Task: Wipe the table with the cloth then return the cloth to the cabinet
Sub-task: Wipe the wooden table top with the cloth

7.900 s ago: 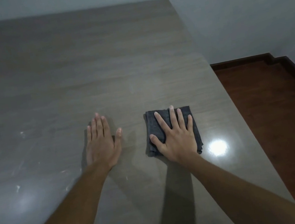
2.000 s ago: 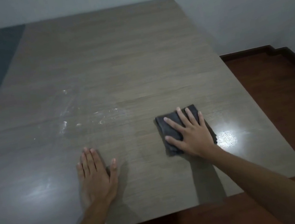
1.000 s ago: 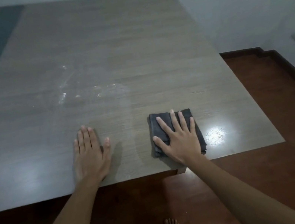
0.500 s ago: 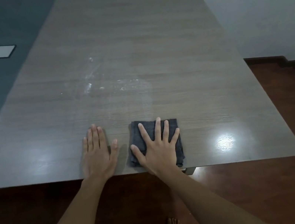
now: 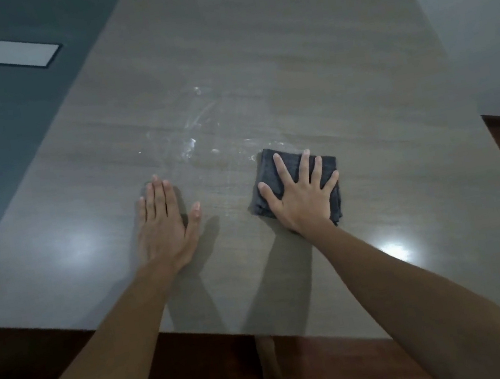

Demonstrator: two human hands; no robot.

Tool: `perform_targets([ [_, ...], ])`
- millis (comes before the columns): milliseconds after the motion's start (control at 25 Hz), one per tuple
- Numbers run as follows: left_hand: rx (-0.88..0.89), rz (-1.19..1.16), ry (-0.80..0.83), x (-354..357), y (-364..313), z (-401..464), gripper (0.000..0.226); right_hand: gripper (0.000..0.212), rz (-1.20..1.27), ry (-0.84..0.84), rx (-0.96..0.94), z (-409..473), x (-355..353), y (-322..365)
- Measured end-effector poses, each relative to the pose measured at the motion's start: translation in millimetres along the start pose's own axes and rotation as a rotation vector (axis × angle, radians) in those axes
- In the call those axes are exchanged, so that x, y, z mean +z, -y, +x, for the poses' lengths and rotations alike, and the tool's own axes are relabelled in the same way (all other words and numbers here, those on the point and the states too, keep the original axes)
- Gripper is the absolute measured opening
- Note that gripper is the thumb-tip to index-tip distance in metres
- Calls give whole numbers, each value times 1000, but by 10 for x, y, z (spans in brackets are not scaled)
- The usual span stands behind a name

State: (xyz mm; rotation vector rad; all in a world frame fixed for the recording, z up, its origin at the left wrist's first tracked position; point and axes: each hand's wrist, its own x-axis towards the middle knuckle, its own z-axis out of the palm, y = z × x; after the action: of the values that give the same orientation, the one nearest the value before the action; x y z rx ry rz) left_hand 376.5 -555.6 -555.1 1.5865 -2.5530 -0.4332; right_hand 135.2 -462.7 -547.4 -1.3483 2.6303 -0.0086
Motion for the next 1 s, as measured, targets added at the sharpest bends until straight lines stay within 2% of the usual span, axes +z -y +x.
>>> perform_targets([
  [240,-61,-6,-37,-118,254,1162,95,79,0,-4,6,1024,-184,102],
  [400,-76,44,-1,-176,415,1849,96,78,-6,-3,23,1688,-281,130],
  [720,4,101,0,-290,489,3013,96,79,3,1,66,3089,-506,143],
  [1000,76,105,-13,-358,546,3787,90,79,6,0,75,4127,-632,610],
])
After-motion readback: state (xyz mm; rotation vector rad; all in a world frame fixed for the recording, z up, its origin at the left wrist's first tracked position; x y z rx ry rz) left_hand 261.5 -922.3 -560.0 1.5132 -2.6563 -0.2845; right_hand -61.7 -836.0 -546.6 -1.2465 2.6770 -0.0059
